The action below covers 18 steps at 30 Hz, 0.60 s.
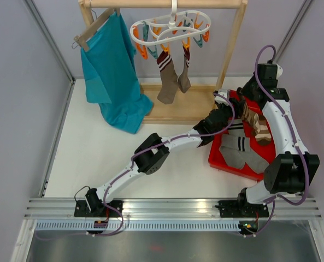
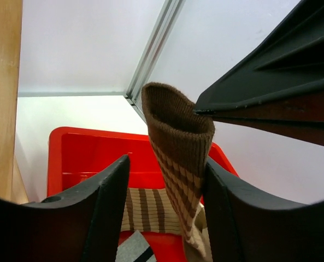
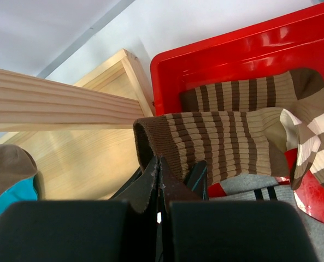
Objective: Clip the socks to the hanger
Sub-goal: Pick up the sock from the bin.
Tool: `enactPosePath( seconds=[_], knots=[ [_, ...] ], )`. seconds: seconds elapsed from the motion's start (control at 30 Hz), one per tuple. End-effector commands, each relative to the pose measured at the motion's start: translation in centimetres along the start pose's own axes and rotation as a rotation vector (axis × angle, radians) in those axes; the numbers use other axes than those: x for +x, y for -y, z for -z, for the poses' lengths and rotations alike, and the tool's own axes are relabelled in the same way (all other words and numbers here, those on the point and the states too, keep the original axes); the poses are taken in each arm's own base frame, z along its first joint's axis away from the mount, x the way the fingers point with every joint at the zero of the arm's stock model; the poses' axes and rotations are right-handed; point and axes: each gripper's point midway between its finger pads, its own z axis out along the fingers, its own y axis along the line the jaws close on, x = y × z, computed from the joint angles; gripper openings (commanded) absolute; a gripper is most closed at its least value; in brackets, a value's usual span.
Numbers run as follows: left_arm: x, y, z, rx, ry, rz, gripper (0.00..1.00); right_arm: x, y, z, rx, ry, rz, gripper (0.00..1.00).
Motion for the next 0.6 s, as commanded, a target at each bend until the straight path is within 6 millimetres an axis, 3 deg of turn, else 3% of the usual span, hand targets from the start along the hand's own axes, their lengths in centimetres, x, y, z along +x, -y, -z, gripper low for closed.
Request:
enactPosePath(
  seconds=[0.0, 0.2, 0.57],
  knots=[
    [-1.7, 1.1, -0.4, -0.004, 0.053, 0.066, 0.58, -2.0, -1.6, 2.1, -0.061, 0.056, -0.030, 0.00],
    [-2.2, 1.1, -0.3, -0.008, 0.053, 0.056, 0.46, -2.0, -1.6, 2.6, -0.068, 0.063, -0.032, 0.00],
    [-4.7, 1.2, 0.5, 0.006, 0.057, -0.034, 0.04, -2.6, -1.4, 4.0, -0.073, 0.090, -0.027, 0.04]
  ],
)
